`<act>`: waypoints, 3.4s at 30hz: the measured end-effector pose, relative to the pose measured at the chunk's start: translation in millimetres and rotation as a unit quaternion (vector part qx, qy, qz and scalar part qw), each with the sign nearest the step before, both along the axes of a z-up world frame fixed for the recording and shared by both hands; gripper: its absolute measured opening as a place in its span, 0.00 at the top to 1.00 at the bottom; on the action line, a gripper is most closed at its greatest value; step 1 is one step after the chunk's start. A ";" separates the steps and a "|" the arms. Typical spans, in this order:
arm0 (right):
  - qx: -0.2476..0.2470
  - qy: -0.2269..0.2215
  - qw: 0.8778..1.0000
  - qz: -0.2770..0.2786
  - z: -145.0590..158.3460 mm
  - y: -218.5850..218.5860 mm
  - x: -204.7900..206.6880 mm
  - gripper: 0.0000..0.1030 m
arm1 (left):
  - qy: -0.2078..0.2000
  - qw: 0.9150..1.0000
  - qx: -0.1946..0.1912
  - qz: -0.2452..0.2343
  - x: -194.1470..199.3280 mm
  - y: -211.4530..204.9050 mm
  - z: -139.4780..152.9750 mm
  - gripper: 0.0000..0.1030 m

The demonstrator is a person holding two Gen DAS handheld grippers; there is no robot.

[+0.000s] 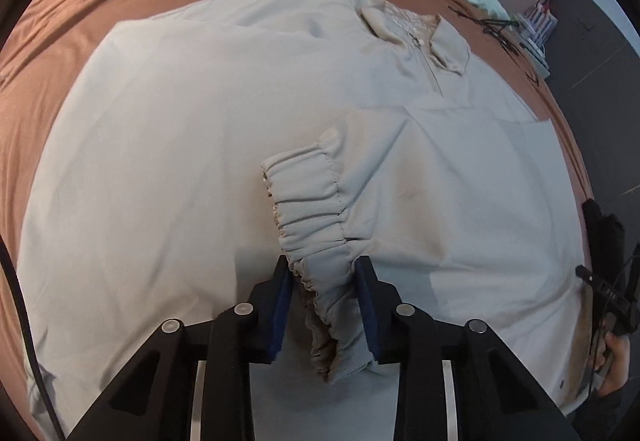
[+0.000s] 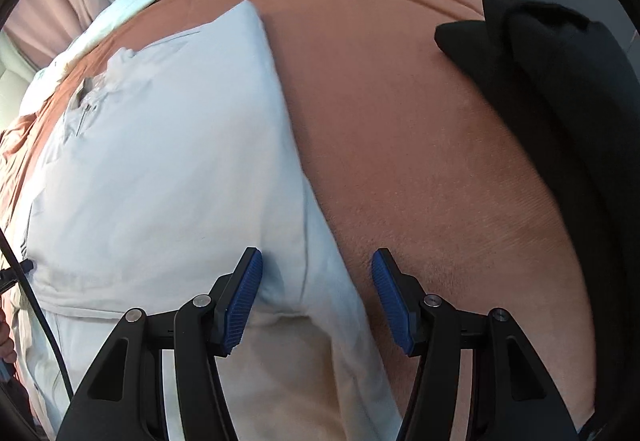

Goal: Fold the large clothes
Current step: 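Grasp the laid sleeve cuff with the left tool and straighten it, then release the cuff and open the left tool, then move both tools to the jacket side edge beside the folded sleeves, then grasp the jacket side edge with the left tool while the right tool grasps it too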

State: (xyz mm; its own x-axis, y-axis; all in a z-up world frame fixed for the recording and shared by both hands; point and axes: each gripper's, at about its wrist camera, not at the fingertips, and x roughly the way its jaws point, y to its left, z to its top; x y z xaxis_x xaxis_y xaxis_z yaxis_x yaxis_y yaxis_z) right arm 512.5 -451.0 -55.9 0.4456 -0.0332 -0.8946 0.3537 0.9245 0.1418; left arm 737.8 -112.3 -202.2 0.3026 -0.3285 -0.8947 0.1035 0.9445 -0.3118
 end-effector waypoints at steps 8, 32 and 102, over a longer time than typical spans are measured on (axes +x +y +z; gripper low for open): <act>-0.017 0.007 1.000 -0.004 0.0 6.9 3.1 0.46 | 0.006 1.000 0.012 -0.006 5.7 -0.5 7.4 0.63; 0.053 -0.080 0.995 0.035 54.7 5.5 -128.3 0.21 | -0.064 0.996 -0.002 0.057 -184.2 107.6 93.7 0.21; 0.370 -0.208 0.903 0.070 -63.3 -17.6 -308.8 0.26 | -0.005 0.947 -0.302 0.108 -346.6 207.8 -21.9 0.48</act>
